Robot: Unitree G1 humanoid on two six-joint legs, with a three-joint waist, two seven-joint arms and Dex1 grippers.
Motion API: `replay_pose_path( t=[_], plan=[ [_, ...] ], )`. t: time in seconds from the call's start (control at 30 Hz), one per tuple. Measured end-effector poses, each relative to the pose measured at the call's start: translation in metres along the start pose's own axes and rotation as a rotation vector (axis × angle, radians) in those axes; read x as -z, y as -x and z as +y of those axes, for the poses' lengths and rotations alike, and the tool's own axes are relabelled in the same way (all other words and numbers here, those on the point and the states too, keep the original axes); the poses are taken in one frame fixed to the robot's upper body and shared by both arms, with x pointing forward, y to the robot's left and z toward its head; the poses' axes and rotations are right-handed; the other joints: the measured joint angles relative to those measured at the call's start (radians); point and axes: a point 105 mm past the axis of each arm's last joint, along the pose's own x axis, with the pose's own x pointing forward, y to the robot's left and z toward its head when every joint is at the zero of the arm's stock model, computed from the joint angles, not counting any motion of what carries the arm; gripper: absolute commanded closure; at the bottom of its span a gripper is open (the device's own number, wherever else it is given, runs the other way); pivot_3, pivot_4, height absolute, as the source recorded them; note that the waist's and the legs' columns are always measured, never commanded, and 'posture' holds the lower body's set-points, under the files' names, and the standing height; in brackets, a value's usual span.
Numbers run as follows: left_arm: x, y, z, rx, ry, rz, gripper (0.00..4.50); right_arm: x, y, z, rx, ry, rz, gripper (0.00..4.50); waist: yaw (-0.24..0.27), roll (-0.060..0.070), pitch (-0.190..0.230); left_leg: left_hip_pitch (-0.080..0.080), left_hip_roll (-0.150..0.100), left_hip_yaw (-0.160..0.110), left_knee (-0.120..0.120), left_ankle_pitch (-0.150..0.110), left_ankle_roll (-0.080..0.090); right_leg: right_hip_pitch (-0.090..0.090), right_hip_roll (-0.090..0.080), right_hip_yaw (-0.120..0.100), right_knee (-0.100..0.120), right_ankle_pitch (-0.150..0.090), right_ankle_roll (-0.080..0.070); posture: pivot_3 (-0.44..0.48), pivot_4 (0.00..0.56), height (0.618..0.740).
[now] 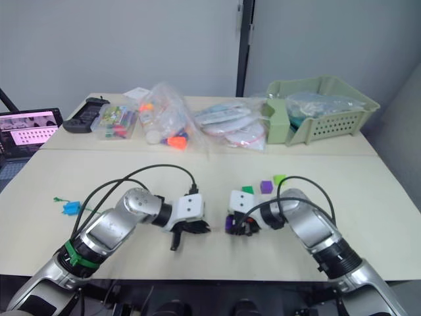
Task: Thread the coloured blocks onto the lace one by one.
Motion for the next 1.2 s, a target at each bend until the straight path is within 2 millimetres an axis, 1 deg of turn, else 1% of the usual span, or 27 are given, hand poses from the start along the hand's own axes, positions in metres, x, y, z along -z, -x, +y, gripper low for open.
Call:
replay_pose_path(
  t=[0.33, 0.73, 1.2],
  plan=[
    [0.003, -0.004, -0.001, 0.009, -0.001, 0.020, 4.50, -0.001, -0.001, 0.004, -0.004, -0.009, 0.004, 3.12, 0.000, 0.000, 0.000, 0.000, 0.000, 0.000, 0.000, 0.000, 0.000, 0.000, 0.000, 0.000, 0.000, 0.000, 0.000, 0.000, 0.150, 0.740],
    [-0.002, -0.011, 0.001, 0.004, -0.028, 0.003, 4.50, -0.002, -0.002, 0.007, -0.008, -0.017, 0.008, 3.12, 0.000, 0.000, 0.000, 0.000, 0.000, 0.000, 0.000, 0.000, 0.000, 0.000, 0.000, 0.000, 0.000, 0.000, 0.000, 0.000, 0.150, 0.740],
    [-0.002, -0.015, 0.002, -0.002, -0.031, 0.005, 4.50, -0.004, -0.002, 0.009, -0.012, -0.030, 0.014, 3.12, 0.000, 0.000, 0.000, 0.000, 0.000, 0.000, 0.000, 0.000, 0.000, 0.000, 0.000, 0.000, 0.000, 0.000, 0.000, 0.000, 0.150, 0.740]
  ],
)
